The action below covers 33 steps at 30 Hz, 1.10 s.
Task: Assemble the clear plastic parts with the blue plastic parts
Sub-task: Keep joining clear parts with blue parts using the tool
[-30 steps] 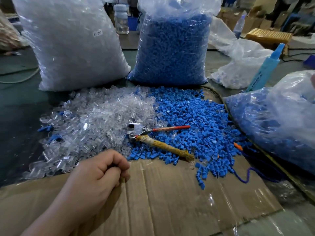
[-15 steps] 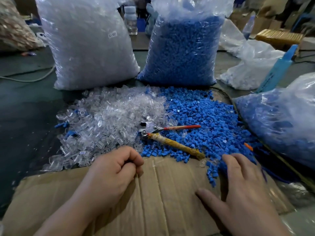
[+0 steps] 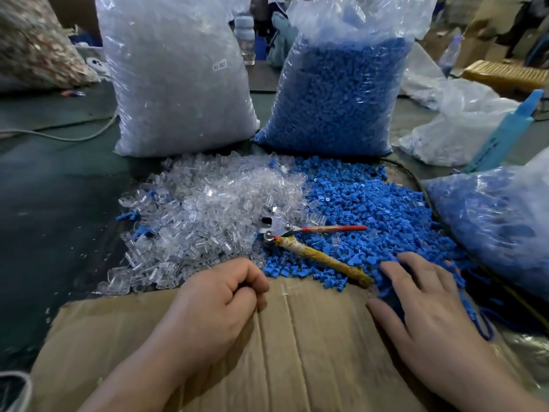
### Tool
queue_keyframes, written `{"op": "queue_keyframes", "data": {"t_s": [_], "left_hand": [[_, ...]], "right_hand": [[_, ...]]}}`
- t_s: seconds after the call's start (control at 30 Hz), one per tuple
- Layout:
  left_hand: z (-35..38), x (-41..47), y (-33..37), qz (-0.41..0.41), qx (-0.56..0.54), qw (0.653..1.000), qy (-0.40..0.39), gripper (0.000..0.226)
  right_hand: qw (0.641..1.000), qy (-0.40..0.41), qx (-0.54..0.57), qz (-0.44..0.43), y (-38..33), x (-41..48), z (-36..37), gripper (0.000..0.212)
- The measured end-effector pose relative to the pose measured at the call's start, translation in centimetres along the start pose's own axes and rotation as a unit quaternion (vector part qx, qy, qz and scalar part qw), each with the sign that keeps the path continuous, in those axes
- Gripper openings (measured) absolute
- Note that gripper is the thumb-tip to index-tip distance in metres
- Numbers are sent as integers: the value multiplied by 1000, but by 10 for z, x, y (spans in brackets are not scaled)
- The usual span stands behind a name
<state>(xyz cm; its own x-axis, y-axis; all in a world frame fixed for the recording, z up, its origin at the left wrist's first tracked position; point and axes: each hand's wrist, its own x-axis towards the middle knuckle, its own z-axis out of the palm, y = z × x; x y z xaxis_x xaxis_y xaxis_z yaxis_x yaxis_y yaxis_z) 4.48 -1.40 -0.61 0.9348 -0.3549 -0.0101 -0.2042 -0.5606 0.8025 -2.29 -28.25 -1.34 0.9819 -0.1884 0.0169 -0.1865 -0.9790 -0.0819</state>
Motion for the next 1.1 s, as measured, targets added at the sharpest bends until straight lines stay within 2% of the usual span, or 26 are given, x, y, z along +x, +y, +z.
{"op": "queue_keyframes", "data": {"t_s": [0.07, 0.13, 0.17, 0.33, 0.47, 0.63, 0.83, 0.9, 1.0, 1.07, 1.1], "left_hand": [[0, 1, 0, -1, 0, 1000, -2, 40], [1, 0, 0, -2, 2, 1000, -1, 40], [1, 0, 0, -2, 4, 1000, 1, 40], [2, -1, -1, 2, 6, 1000, 5, 42], [2, -2, 0, 3, 1, 1000, 7, 41], [1, -3, 4, -8, 4, 1000, -1, 40], [2, -2, 3, -17, 5, 1000, 1, 40], [2, -2, 3, -15, 5, 1000, 3, 40], [2, -1, 0, -1, -3, 1000, 23, 38], [5, -2, -2, 11, -13, 998, 58, 33], [7, -2, -3, 20, -8, 995, 96, 31]], "right_hand": [[999, 27, 14, -13, -3, -12, -2, 71], [994, 102, 22, -33, -8, -22, 3, 49], [990, 132, 23, -44, -12, -26, 6, 47], [982, 143, 66, -107, -27, -32, 16, 49], [973, 145, 79, -164, -27, -24, 13, 27], [976, 62, 68, -195, -30, 6, 6, 37], [982, 33, 36, -180, -33, 32, -7, 39], [982, 66, 20, -176, -34, 24, -11, 39], [977, 167, 16, -133, -22, -1, -17, 43], [976, 205, 14, -69, -8, -22, -15, 57], [981, 194, 7, -26, -4, -31, -13, 67]]}}
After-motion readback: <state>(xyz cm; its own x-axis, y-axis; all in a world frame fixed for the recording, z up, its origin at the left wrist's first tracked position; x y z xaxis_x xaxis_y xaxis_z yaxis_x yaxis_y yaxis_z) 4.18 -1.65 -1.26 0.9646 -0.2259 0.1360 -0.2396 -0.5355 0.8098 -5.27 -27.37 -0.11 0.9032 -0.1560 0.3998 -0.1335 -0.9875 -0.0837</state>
